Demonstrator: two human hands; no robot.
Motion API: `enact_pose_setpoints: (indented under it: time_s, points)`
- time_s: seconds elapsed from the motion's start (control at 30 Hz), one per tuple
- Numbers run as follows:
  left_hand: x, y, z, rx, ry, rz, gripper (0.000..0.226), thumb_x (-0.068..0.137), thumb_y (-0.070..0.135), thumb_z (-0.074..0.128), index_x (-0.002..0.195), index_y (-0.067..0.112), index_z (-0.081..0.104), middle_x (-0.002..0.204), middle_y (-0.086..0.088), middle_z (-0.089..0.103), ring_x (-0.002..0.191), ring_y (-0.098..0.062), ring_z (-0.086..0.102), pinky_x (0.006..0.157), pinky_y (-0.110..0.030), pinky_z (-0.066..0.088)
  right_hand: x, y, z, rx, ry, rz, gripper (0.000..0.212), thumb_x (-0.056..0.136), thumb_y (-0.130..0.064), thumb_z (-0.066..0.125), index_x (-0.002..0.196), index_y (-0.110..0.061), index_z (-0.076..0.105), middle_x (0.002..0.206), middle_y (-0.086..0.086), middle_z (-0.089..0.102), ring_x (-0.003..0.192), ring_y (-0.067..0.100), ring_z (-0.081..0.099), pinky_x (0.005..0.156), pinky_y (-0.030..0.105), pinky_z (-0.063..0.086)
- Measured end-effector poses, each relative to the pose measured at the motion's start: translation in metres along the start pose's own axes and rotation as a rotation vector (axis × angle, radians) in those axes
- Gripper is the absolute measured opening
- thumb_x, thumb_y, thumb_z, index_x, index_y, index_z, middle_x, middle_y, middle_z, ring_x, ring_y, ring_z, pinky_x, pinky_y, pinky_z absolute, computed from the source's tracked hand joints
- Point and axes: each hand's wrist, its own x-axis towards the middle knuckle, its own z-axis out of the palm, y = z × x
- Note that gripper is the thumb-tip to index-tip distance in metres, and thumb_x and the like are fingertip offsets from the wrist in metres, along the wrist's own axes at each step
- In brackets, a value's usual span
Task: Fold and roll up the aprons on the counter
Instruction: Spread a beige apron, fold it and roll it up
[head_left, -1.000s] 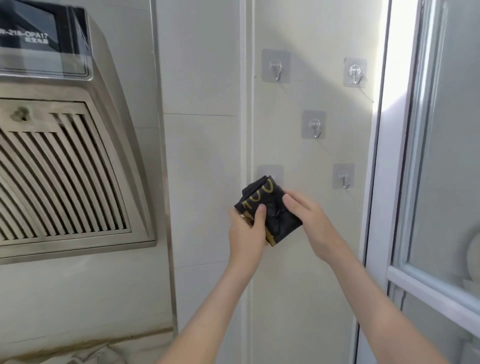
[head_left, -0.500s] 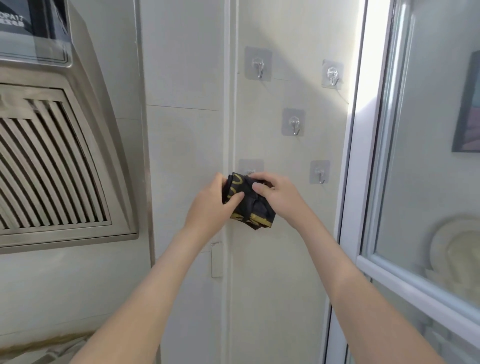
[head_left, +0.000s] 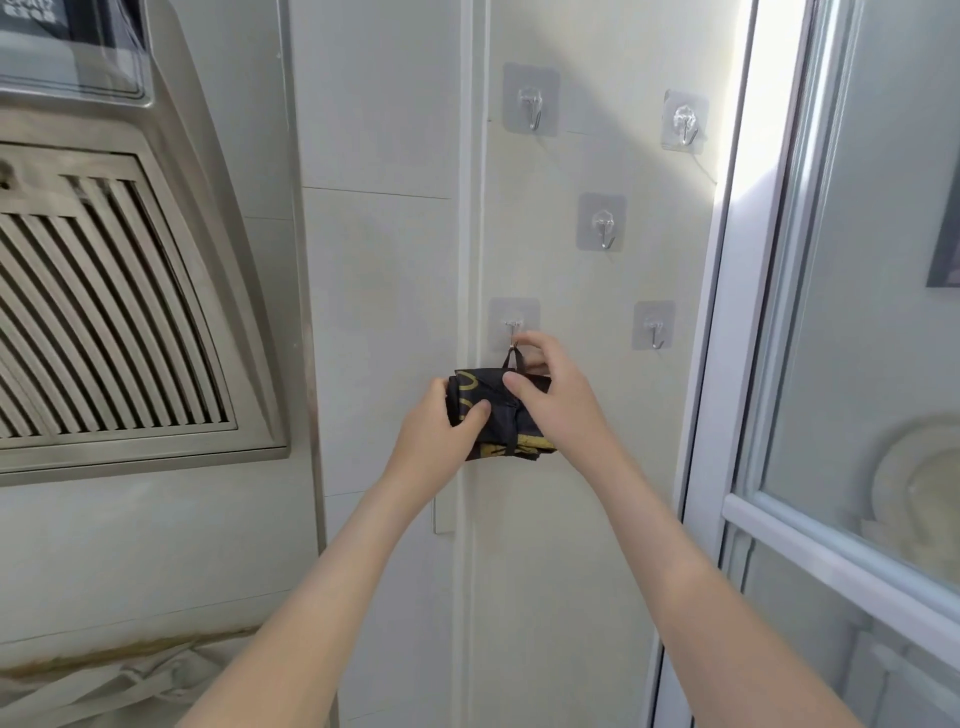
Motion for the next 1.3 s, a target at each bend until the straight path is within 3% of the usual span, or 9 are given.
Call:
enact_pose_setpoints:
  time_s: [0.1,0.27,0.47,0.6,0.83,0.97,1.07,1.2,1.3]
  points:
    - [-0.003,0.000,-0.001,0.001,0.012,-0.018,0.017,0.091,0.033,0.059,0.101,0.022,0.050,0.094,0.008,0.061,0.086,-0.006,0.057,0.068,-0.024,0.046,-0.006,0.003,0.006,-0.231,0.158,-0.067,0.040,0.086,-0.022,0.062,0.125,-0.025,0.053,0.114,-0.013,0.052,0.114,0.011,0.045,0.091,0.025,0.024]
    - [-0.014,-0.006,-0.002,-0.064,0.080,-0.010,0.032,0.090,0.038,0.059,0.113,0.017,0.051,0.109,0.008,0.060,0.096,-0.007,0.060,0.079,-0.030,0.052,-0.041,-0.006,0.028,-0.379,0.301,-0.318,0.030,0.085,-0.024,0.051,0.113,-0.018,0.059,0.110,-0.003,0.057,0.103,0.013,0.040,0.083,0.025,0.021]
    - [-0.042,-0.040,-0.019,0.086,0.193,0.132,0.023,0.096,0.012,0.048,0.119,0.011,0.051,0.116,0.003,0.056,0.095,-0.006,0.056,0.077,-0.010,0.042,-0.083,-0.009,0.071,-0.301,0.038,-0.537,0.025,0.090,-0.009,0.042,0.106,-0.005,0.061,0.101,0.006,0.061,0.095,0.018,0.046,0.084,0.027,0.036]
    - [-0.071,-0.082,-0.038,0.247,0.149,0.060,0.025,0.092,0.002,0.047,0.116,0.008,0.053,0.112,-0.003,0.060,0.094,-0.018,0.058,0.076,-0.021,0.039,-0.110,0.003,0.108,-0.139,-0.202,-0.330,0.030,0.091,-0.011,0.038,0.111,-0.003,0.058,0.107,0.008,0.059,0.102,0.018,0.046,0.091,0.021,0.036]
    - [-0.172,-0.188,-0.135,0.425,0.056,-0.441,0.037,0.096,0.030,0.051,0.126,0.010,0.044,0.111,-0.001,0.061,0.100,-0.022,0.061,0.082,-0.029,0.043,-0.179,0.004,0.238,-0.040,-0.619,-0.138,0.024,0.089,-0.004,0.054,0.112,-0.004,0.061,0.110,0.011,0.058,0.108,0.027,0.052,0.096,0.032,0.041]
    - [-0.228,-0.260,-0.214,0.506,0.054,-0.684,0.036,0.095,0.030,0.052,0.126,0.013,0.047,0.108,-0.002,0.063,0.102,-0.025,0.062,0.086,-0.033,0.048,-0.227,-0.009,0.331,-0.039,-0.824,-0.047,0.029,0.088,-0.003,0.055,0.117,-0.002,0.058,0.116,0.015,0.056,0.113,0.030,0.050,0.096,0.028,0.034]
    - [-0.252,-0.306,-0.273,0.544,0.067,-0.750,0.034,0.096,0.025,0.051,0.127,0.011,0.050,0.111,-0.004,0.062,0.103,-0.024,0.061,0.086,-0.032,0.046,-0.255,-0.015,0.397,-0.083,-0.966,0.088,0.036,0.091,-0.008,0.055,0.126,-0.004,0.050,0.122,0.012,0.050,0.116,0.025,0.047,0.098,0.026,0.031]
    - [-0.286,-0.380,-0.349,0.606,-0.080,-0.796,0.033,0.094,0.016,0.052,0.126,0.010,0.053,0.125,-0.011,0.057,0.110,-0.028,0.057,0.094,-0.035,0.045,-0.294,-0.023,0.496,-0.122,-1.085,0.356,0.051,0.089,-0.009,0.057,0.137,-0.005,0.039,0.130,0.014,0.044,0.119,0.029,0.047,0.099,0.029,0.035]
    - [-0.305,-0.425,-0.391,0.623,-0.164,-0.802,0.033,0.094,0.016,0.051,0.127,0.015,0.054,0.122,-0.010,0.053,0.112,-0.029,0.053,0.095,-0.038,0.043,-0.321,-0.026,0.553,-0.156,-1.059,0.527,0.071,0.085,-0.009,0.063,0.145,-0.005,0.025,0.138,0.019,0.038,0.124,0.034,0.044,0.099,0.032,0.034]
